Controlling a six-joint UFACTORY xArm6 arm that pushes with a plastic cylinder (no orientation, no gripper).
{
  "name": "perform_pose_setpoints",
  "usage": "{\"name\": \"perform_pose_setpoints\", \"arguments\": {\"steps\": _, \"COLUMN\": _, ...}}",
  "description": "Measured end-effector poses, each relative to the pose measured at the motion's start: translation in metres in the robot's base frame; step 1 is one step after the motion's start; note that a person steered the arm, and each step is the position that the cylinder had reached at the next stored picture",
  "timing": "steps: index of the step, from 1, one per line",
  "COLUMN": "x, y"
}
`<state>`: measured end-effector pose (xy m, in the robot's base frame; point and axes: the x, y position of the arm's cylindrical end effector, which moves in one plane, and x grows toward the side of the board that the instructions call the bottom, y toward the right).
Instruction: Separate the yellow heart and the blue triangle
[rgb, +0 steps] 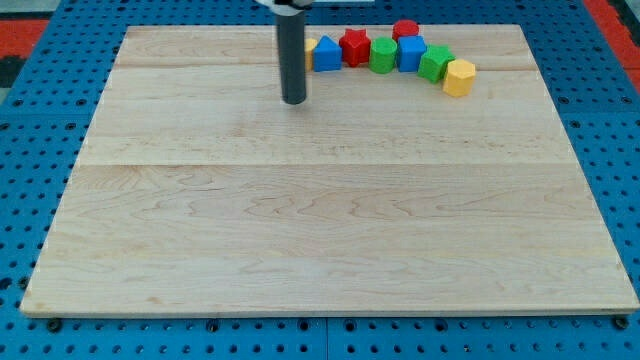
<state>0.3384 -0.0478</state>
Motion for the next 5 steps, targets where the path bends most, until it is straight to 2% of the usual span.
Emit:
{"name": "perform_pose_setpoints", "arguments": {"steps": 1, "x": 0.005, "y": -0.002}}
{"name": "perform_pose_setpoints", "arguments": {"steps": 3, "x": -0.077, "y": -0.044}}
{"name": "perform_pose_setpoints", "arguments": {"steps": 4, "x": -0.1, "y": -0.036}}
{"name": "perform_pose_setpoints", "arguments": {"steps": 5, "x": -0.08, "y": 0.061}}
